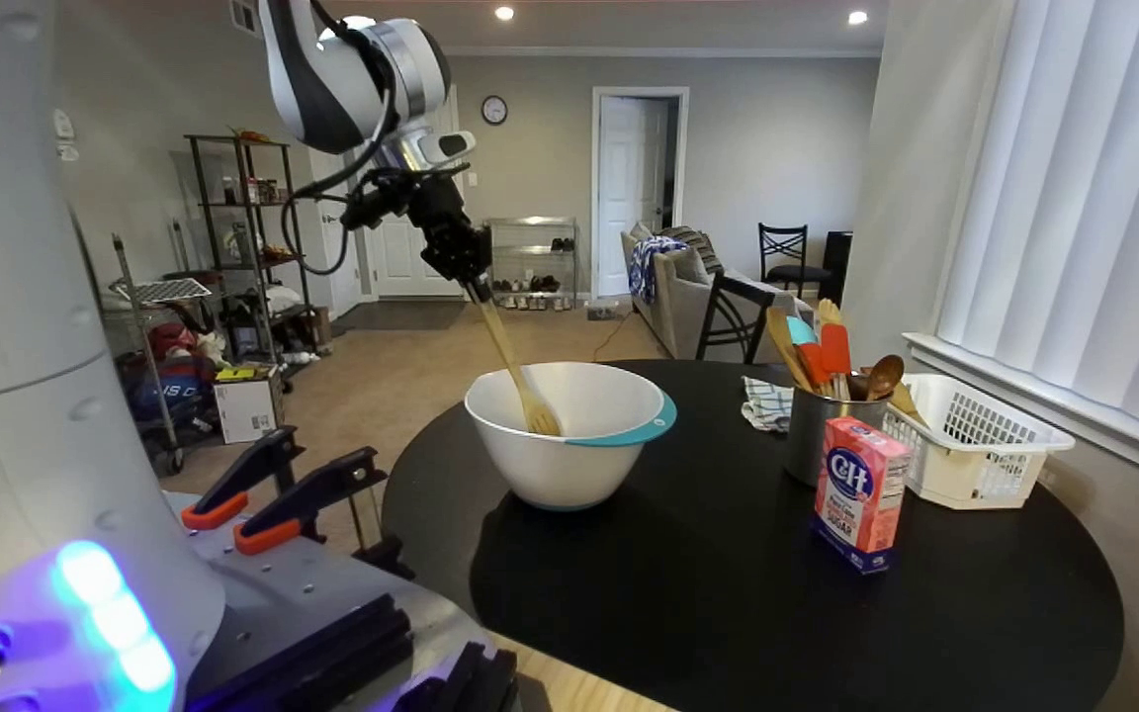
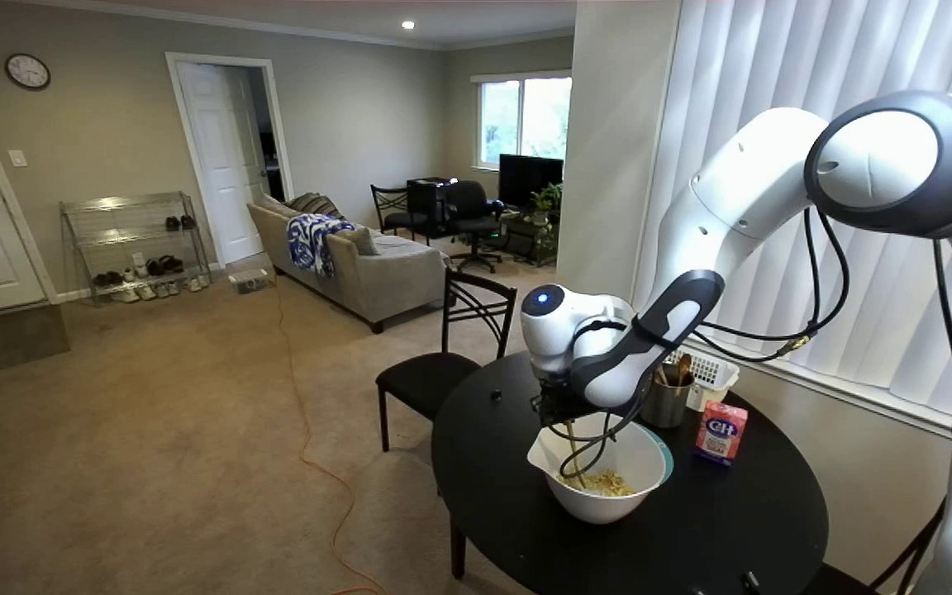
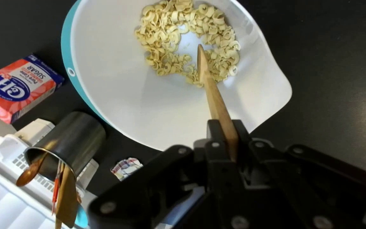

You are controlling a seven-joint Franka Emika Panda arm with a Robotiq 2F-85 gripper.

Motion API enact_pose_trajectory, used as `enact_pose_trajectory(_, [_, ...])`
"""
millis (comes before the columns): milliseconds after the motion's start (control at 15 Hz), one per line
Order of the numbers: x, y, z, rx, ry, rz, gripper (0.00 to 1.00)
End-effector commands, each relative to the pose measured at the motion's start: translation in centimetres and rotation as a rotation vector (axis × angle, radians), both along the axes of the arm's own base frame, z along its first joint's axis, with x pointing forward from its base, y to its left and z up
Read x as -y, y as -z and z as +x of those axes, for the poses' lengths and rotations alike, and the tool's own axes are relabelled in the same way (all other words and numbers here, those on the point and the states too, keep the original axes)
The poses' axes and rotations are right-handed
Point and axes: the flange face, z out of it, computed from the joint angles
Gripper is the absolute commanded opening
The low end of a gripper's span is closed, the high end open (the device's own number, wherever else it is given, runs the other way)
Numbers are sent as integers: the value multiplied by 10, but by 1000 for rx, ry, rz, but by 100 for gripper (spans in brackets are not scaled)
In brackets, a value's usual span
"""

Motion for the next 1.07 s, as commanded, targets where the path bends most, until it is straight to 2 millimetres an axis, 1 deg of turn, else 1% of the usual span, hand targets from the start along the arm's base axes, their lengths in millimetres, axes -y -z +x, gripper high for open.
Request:
enact_pose_trajectory(0, [26,7,-4,-13,86,45,3])
enact_pose_trajectory(67, [32,9,-5,-16,102,43,3])
enact_pose_trajectory(133, [23,8,3,-17,66,14,3])
enact_pose_trajectory(200, [28,10,3,-19,74,10,12])
enact_pose_trajectory(333, [28,10,4,-17,74,9,12])
enact_pose_trajectory(533, [22,9,3,-16,64,9,12])
enact_pose_trajectory(800, [23,9,3,-16,65,8,12])
enact_pose_trajectory(867, [23,9,3,-16,65,8,3])
enact_pose_trajectory(1000, [20,6,8,3,50,10,3])
